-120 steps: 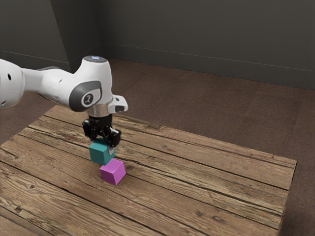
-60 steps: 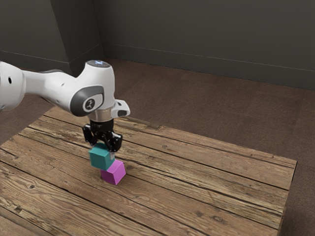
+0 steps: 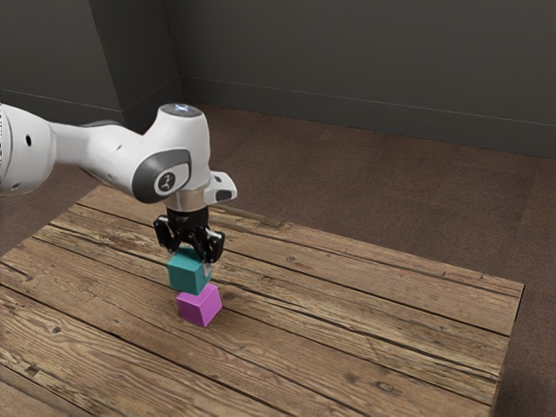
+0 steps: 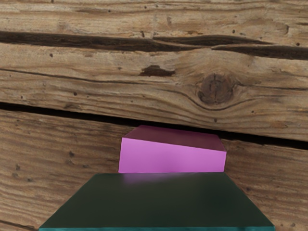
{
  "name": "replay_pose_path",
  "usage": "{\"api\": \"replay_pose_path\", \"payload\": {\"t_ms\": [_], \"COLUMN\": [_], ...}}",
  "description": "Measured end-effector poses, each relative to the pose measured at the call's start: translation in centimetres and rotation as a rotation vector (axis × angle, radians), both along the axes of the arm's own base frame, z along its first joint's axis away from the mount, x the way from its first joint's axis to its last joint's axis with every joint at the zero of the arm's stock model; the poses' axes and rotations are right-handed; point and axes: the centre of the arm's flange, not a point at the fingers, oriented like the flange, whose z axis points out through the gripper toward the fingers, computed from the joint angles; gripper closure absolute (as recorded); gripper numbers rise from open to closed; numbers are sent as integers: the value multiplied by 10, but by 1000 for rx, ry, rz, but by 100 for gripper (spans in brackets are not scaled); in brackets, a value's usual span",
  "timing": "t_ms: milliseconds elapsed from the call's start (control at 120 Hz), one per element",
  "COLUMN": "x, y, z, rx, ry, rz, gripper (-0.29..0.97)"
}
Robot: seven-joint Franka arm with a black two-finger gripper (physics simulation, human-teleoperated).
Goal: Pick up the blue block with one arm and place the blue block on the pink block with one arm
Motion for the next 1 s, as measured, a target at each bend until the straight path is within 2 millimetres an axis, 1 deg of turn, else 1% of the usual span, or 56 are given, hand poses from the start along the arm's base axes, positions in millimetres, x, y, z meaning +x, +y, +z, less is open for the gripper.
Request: {"api": "replay_pose_path", "payload": {"t_ms": [150,267,600,800,975,1000], "x": [2,3,6,0,-1,-1], "y": [-1,-1,-1,-1,-2,-3], "z": [-10,-14,-15,-17,-17,-17], "rx": [2,1,4,4,3,3], "ry": [9,7,-15,-13,-14,-14], "rz": [-16,-28,-70,-85,-97,-98], "gripper": [31,31,30,30,30,29]}}
